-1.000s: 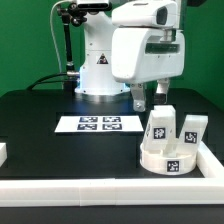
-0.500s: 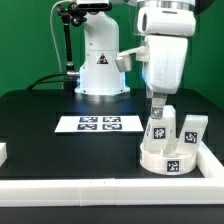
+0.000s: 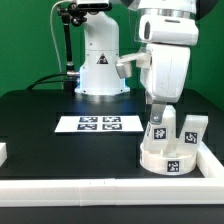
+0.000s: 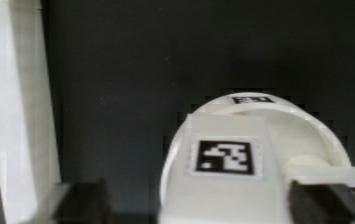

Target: Assemble stool

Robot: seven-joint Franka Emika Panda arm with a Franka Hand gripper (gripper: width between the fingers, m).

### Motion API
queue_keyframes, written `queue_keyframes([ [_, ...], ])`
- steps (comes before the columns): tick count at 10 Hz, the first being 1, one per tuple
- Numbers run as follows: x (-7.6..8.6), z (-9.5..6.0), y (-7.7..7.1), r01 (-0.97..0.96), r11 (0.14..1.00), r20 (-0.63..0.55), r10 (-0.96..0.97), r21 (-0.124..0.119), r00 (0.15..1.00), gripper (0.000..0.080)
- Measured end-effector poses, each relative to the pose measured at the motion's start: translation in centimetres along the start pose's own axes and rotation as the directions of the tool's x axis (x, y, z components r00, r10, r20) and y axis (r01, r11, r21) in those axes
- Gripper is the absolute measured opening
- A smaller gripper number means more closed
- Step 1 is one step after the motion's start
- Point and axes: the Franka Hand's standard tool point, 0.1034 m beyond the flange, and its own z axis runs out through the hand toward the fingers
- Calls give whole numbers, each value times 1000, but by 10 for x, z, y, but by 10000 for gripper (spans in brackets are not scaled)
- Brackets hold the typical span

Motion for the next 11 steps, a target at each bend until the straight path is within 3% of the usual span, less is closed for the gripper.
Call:
queue_keyframes([
  [1, -1, 0, 0, -3, 1000, 0, 3, 0, 1000, 346],
  [6, -3, 0, 1, -62, 998, 0, 62, 0, 998, 335],
  [8, -3, 0, 0, -237, 972, -1, 237, 1, 972, 335],
  [11, -4, 1, 0, -552, 834, -2, 552, 7, 834, 337],
])
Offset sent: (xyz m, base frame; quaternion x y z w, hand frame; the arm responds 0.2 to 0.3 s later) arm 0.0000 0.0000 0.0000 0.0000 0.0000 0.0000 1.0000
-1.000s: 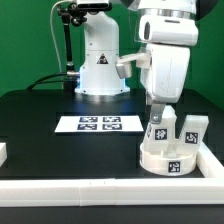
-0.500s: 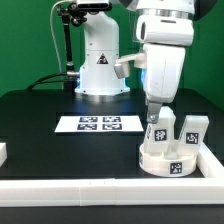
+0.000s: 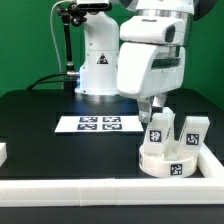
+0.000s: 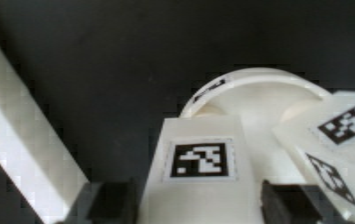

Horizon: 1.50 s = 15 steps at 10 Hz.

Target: Assemble stool

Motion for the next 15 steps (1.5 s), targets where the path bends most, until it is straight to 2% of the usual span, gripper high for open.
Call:
queue_keyframes([
  [2, 1, 0, -1, -239, 971, -8, 239, 17, 971, 337],
  [4, 3, 0, -3, -385, 923, -10, 386, 16, 923, 337],
  [9, 5, 0, -4, -623, 782, -6, 624, 25, 782, 337],
  [12, 6, 0, -6, -799, 600, 3, 799, 43, 601, 337],
  [15, 9, 0, -9, -956, 289, 27, 956, 61, 291, 337],
])
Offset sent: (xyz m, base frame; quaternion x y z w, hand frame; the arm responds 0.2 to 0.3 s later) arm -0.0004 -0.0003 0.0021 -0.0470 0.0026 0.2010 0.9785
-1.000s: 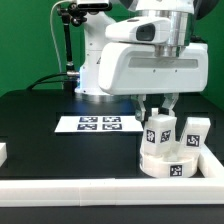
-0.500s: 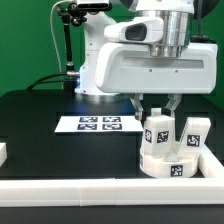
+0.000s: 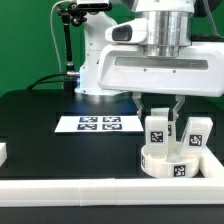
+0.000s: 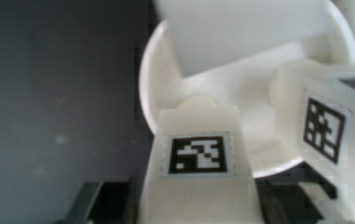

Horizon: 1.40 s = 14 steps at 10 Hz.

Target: Assemble stool

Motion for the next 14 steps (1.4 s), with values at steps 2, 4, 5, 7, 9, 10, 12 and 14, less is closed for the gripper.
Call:
queue_keyframes([
  [2, 1, 0, -1, -194, 981, -6, 194, 24, 981, 337],
  [4, 1, 0, -4, -346, 938, 5, 346, 33, 938, 337],
  [5, 1, 0, -5, -427, 903, 11, 427, 37, 904, 337],
  [7, 1, 0, -6, -573, 818, 27, 573, 47, 819, 337],
  [9, 1, 0, -7, -674, 737, 43, 673, 51, 739, 337],
  [10, 1, 0, -8, -746, 664, 60, 743, 53, 666, 337],
  [12, 3, 1, -9, -846, 531, 93, 841, 50, 533, 337],
  [14, 5, 1, -10, -918, 395, 125, 909, 46, 398, 337],
])
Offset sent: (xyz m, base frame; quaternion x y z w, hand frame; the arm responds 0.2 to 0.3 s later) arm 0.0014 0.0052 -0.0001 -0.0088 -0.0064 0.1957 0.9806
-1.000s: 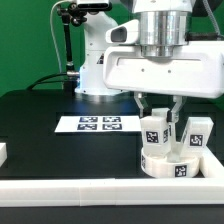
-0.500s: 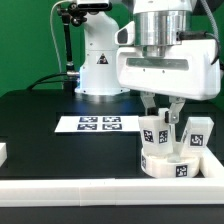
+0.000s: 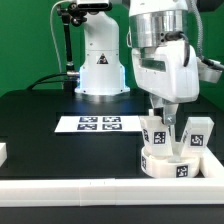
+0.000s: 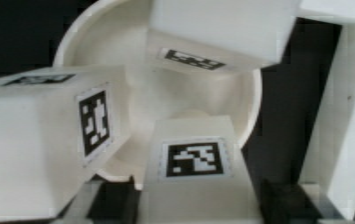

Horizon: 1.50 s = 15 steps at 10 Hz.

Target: Assemble stool

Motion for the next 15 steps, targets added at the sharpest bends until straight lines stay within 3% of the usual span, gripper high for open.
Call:
queue_keyframes([
  [2, 1, 0, -1, -103, 995, 20, 103, 6, 995, 337],
  [3, -2, 0, 0, -157, 988, 26, 157, 5, 987, 397],
  [4, -2, 0, 0, -125, 992, 25, 125, 6, 992, 531],
  [5, -2, 0, 0, -123, 992, 26, 123, 6, 992, 531],
  [6, -2, -1, -1, -113, 994, 26, 113, 6, 993, 625],
  [10, -2, -24, -9, 48, 998, 38, -49, 34, 998, 648],
  [13, -2, -20, -8, 247, 969, 27, -248, 33, 968, 649],
  [15, -4, -17, -6, 506, 863, -6, -506, 9, 863, 649],
])
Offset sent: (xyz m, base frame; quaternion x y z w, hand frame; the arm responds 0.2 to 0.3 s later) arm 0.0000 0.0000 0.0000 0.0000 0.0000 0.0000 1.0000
